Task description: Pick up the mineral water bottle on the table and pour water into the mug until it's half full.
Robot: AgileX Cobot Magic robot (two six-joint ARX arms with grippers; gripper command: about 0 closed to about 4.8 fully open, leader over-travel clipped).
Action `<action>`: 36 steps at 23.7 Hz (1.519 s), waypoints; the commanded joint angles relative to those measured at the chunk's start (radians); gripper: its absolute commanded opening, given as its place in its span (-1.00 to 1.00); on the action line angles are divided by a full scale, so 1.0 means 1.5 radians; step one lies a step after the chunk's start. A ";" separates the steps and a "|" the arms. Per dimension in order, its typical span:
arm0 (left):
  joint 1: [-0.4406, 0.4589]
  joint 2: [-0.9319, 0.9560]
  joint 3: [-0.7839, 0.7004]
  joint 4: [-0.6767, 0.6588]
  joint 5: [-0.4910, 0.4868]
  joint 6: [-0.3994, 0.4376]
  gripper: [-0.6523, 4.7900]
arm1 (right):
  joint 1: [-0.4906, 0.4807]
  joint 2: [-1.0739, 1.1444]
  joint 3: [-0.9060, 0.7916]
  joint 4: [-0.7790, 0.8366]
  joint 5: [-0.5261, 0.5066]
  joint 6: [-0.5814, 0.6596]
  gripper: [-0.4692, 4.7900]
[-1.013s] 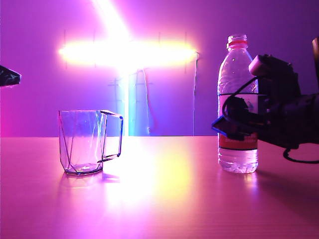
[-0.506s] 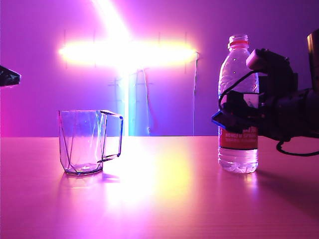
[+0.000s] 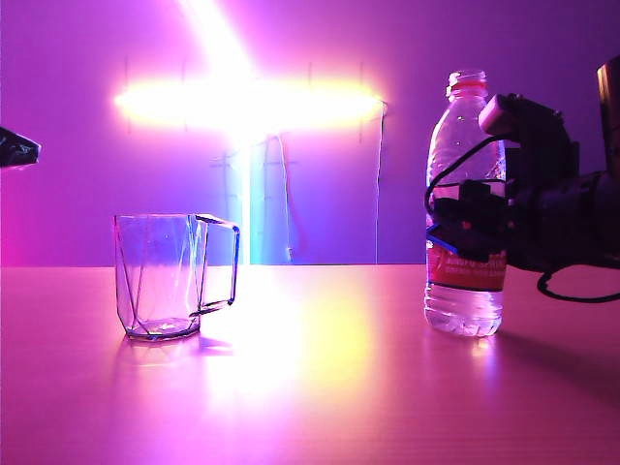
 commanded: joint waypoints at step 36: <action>0.192 0.002 0.003 0.001 -0.002 -0.002 -0.77 | 0.205 -0.056 0.452 -0.704 0.183 -0.728 -0.23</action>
